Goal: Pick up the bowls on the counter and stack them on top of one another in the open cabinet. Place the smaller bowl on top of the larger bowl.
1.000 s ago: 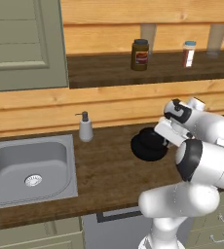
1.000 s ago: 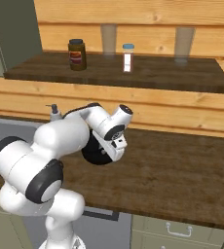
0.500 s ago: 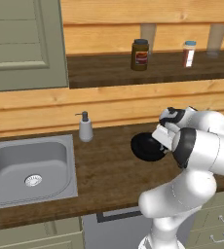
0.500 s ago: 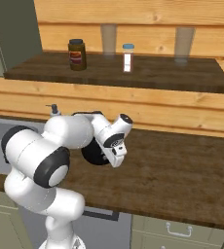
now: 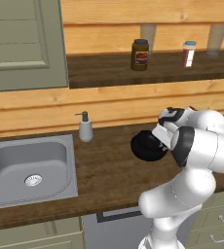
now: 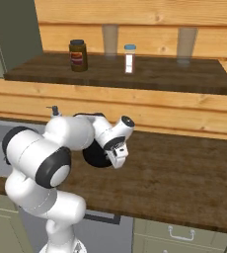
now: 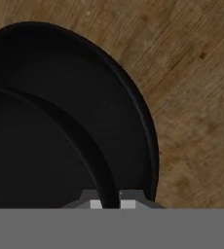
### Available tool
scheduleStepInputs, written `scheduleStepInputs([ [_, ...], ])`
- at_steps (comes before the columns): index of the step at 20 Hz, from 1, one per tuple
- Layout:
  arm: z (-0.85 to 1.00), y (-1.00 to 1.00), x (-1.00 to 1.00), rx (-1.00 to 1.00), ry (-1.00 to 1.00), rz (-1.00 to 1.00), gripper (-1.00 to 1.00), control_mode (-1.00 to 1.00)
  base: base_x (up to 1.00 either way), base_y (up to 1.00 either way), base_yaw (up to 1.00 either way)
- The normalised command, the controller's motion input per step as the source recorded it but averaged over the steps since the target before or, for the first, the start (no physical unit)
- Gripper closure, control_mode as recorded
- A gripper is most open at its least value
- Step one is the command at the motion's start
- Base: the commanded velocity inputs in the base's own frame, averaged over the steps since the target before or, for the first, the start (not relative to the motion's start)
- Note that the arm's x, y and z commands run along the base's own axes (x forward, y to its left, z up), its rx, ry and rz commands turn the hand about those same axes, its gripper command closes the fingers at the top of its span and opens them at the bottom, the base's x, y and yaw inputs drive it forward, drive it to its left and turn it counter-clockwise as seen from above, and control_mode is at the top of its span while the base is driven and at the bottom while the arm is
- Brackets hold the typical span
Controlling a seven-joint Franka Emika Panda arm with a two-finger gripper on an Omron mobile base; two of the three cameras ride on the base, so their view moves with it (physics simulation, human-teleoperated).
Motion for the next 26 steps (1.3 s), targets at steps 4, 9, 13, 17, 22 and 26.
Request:
scheduleStepInputs([
  [4, -0.06, 0.0, 0.21, -0.05, -0.05, -0.12, 1.0, -1.0, 0.0, 0.0, 0.0],
  [9, -0.27, 0.0, 0.21, -0.13, 0.0, -0.11, 1.0, -1.0, 0.0, 0.0, 0.0],
  [13, -0.21, 0.0, 0.26, -0.11, 0.0, -0.07, 1.0, -1.0, 0.0, 0.0, 0.0],
  [17, -0.02, 0.0, 0.12, -0.04, 0.0, -0.02, 1.0, -1.0, 0.0, 0.0, 0.0],
  [22, 0.0, 0.0, 0.13, -0.01, 0.0, -0.01, -1.0, -1.0, 0.0, 0.0, 0.0],
  [26, 0.04, 0.0, -0.03, 0.0, 0.0, 0.0, -1.0, -1.0, 0.0, 0.0, 0.0],
])
